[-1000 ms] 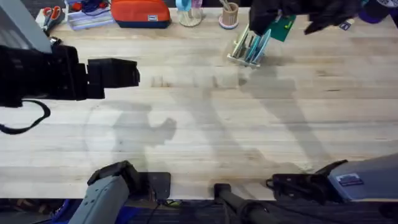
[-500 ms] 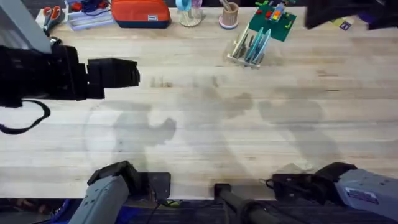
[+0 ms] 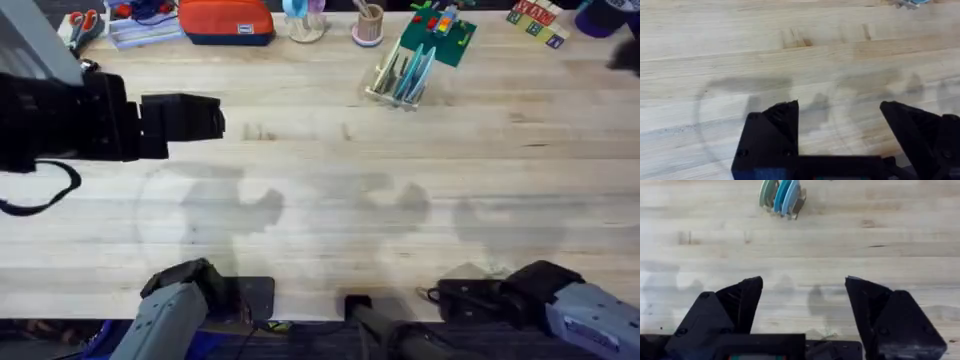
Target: Pick up the plates from the table one by one and place each into a slot on the dish rack.
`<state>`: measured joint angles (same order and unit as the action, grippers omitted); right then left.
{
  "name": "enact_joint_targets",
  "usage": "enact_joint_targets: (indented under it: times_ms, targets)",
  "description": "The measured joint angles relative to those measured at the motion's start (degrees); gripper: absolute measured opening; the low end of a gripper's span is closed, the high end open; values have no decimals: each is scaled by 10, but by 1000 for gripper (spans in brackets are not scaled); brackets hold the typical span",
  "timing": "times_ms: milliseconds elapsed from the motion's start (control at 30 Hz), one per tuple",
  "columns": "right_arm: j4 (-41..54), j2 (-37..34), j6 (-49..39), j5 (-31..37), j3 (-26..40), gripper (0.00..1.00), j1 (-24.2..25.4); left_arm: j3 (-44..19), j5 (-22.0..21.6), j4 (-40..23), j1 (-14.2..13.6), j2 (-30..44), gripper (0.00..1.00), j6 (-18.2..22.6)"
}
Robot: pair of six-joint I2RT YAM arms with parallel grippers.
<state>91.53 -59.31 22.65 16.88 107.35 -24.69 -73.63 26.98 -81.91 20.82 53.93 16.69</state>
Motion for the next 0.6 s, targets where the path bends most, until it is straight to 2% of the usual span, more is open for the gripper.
enact_joint_targets:
  times_ms: [300, 600]
  targets:
    - [-8, 113, 3, 14, -94, 993, 0, 0, 0, 0, 0, 0, 994, 0]
    - [-46, 140, 10, 16, -193, 992, 0, 0, 0, 0, 0, 0, 993, 0]
